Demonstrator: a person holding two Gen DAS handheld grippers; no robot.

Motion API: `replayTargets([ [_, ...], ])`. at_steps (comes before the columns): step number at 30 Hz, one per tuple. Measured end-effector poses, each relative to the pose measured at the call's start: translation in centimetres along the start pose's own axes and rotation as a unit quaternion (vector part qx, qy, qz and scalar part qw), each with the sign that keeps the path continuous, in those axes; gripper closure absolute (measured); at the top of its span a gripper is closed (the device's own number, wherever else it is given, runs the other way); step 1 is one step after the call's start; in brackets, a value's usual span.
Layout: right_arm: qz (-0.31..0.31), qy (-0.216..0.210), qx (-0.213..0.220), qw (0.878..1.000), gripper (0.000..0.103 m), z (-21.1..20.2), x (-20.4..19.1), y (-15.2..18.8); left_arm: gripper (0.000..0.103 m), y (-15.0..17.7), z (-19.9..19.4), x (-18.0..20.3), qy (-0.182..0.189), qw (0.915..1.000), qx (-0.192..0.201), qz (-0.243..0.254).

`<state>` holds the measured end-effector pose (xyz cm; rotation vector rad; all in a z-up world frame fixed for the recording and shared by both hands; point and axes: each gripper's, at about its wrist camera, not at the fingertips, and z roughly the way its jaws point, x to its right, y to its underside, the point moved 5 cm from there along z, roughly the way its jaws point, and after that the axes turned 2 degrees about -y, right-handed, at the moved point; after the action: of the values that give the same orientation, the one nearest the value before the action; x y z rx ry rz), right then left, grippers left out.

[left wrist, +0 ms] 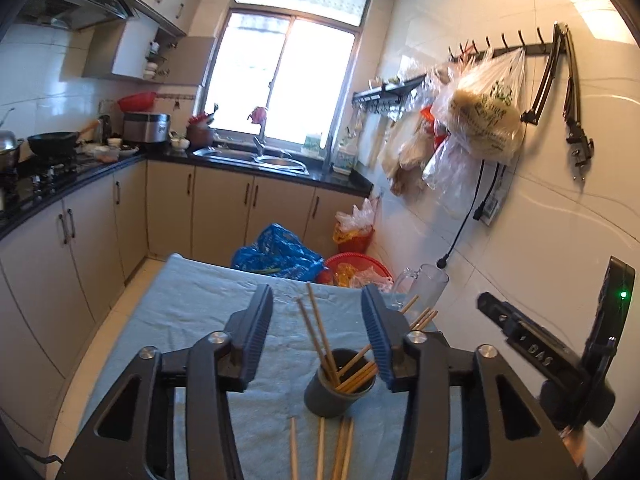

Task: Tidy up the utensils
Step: 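Lift both held chopsticks over the grey cup and open both grippers to drop them, then move both open grippers back down to the loose chopsticks, then grasp a chopstick with the left gripper while the right gripper grasps another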

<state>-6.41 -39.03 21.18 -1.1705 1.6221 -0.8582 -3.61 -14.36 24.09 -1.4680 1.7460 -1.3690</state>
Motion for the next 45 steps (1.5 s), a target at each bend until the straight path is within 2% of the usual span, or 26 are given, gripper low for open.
replayTargets([
  [2, -0.006, 0.001, -0.008, 1.0, 0.034, -1.4, 0.1, 0.5, 0.044, 0.8, -1.7, -0.8, -0.011, 0.9999, 0.006, 0.001],
  [6, -0.009, 0.001, -0.047, 0.999, 0.031, -3.1, 0.7, 3.0, 0.043, 3.8, -2.9, -2.3, -0.028, 0.9995, -0.014, 0.006],
  [9, -0.005, 0.001, -0.094, 0.996, 0.03, -3.5, 1.5, 6.2, 0.043, 7.2, -1.7, -3.5, -0.036, 0.9971, -0.067, 0.005],
  [13, -0.011, 0.002, -0.156, 0.988, 0.03, -2.8, 2.4, 11.5, 0.043, 12.4, 0.8, -4.7, -0.046, 0.9881, -0.145, 0.019],
  [15, -0.012, -0.007, -0.196, 0.981, 0.03, -1.9, 2.5, 14.5, 0.048, 15.0, 2.6, -4.7, -0.045, 0.9809, -0.186, 0.037],
  [16, -0.01, -0.013, -0.214, 0.977, 0.032, -1.5, 2.5, 15.9, 0.061, 16.0, 3.4, -4.8, -0.045, 0.9774, -0.203, 0.042],
  [17, -0.006, -0.02, -0.228, 0.973, 0.038, -1.0, 2.5, 17.1, 0.073, 17.0, 4.0, -4.9, -0.044, 0.9734, -0.221, 0.044],
  [18, -0.001, -0.024, -0.238, 0.971, 0.043, -0.7, 2.6, 18.0, 0.076, 18.2, 5.1, -4.9, -0.035, 0.9679, -0.246, 0.04],
  [19, 0.005, -0.03, -0.249, 0.968, 0.049, -0.3, 2.7, 18.8, 0.076, 19.0, 5.6, -4.9, -0.028, 0.9653, -0.257, 0.034],
  [21, 0.014, -0.039, -0.266, 0.963, 0.055, 0.6, 2.7, 20.2, 0.076, 20.3, 7.0, -4.9, -0.024, 0.9603, -0.277, 0.027],
  [22, 0.015, -0.042, -0.271, 0.962, 0.061, 0.9, 2.5, 20.9, 0.076, 20.6, 7.3, -4.6, -0.024, 0.9587, -0.282, 0.03],
  [23, 0.014, -0.043, -0.278, 0.96, 0.063, 1.4, 2.4, 21.5, 0.076, 21.0, 8.0, -4.4, -0.023, 0.9569, -0.288, 0.034],
  [29, 0.021, -0.048, -0.298, 0.953, 0.063, 3.9, 1.7, 23.1, 0.076, 22.4, 12.2, -2.7, -0.015, 0.9482, -0.313, 0.051],
  [32, 0.022, -0.048, -0.308, 0.95, 0.063, 5.0, 1.4, 23.4, 0.076, 22.8, 14.2, -2.2, -0.027, 0.9436, -0.322, 0.07],
  [33, 0.021, -0.047, -0.31, 0.949, 0.063, 5.4, 1.3, 23.5, 0.076, 22.6, 14.6, -2.1, -0.031, 0.9468, -0.311, 0.078],
  [34, 0.02, -0.046, -0.314, 0.948, 0.063, 5.7, 1.2, 23.7, 0.076, 22.6, 14.7, -2.0, -0.035, 0.9458, -0.312, 0.084],
  [37, 0.017, -0.046, -0.319, 0.946, 0.063, 6.6, 0.8, 23.8, 0.095, 22.6, 14.7, -2.2, -0.046, 0.9434, -0.315, 0.094],
  [38, 0.016, -0.045, -0.321, 0.946, 0.063, 6.9, 0.7, 23.9, 0.096, 22.6, 14.4, -2.5, -0.052, 0.9432, -0.315, 0.093],
  [41, 0.009, -0.044, -0.325, 0.945, 0.063, 8.1, 0.1, 23.9, 0.096, 22.6, 13.5, -4.1, -0.051, 0.9467, -0.314, 0.049],
  [45, -0.005, -0.032, -0.325, 0.945, 0.063, 9.3, -0.6, 23.9, 0.096, 23.0, 12.1, -6.1, -0.02, 0.9512, -0.307, -0.028],
])
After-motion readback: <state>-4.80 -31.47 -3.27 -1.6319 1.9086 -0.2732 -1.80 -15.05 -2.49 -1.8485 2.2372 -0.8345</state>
